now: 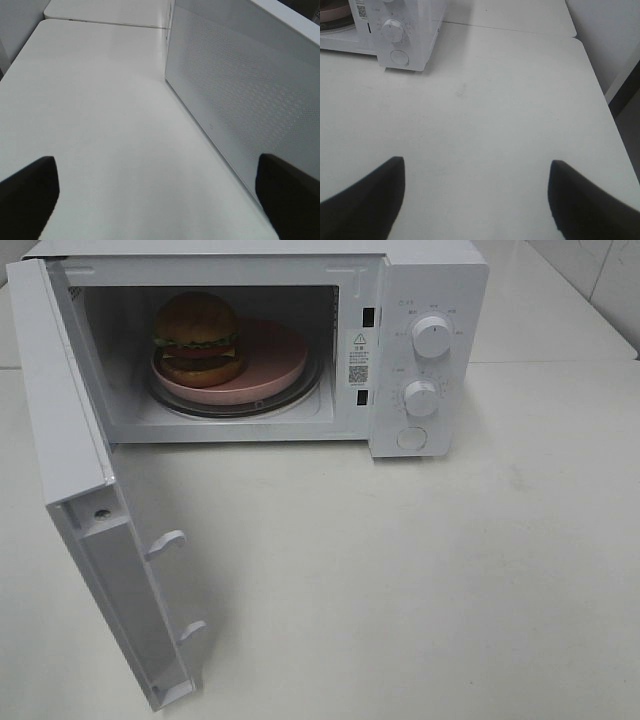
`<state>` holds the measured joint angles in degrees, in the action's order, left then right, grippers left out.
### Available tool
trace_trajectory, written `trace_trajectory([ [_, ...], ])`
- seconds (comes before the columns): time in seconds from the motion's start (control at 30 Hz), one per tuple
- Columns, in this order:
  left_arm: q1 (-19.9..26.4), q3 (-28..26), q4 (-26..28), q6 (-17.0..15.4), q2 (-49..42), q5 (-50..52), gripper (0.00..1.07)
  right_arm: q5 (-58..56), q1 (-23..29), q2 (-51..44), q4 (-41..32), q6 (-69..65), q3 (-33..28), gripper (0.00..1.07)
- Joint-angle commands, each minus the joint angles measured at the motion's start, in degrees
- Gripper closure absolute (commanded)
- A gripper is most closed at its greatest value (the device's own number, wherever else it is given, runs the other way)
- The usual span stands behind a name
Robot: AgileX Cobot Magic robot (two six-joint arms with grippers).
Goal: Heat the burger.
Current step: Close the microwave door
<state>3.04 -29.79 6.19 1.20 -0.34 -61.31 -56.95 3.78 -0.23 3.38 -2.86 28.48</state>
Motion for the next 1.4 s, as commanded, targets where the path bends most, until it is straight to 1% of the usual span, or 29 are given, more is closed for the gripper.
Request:
trace_trajectory([
  [0.03,-0.3,0.2,0.4,0.0,-0.2,-0.2,0.07,-0.1,-0.3,-1.5,0.0,0.6,0.1,0.31],
  [1.4,-0.3,0.2,0.5,0.0,-0.2,-0.2,0.07,-0.1,-0.3,-1.5,-0.3,0.4,0.1,0.32],
])
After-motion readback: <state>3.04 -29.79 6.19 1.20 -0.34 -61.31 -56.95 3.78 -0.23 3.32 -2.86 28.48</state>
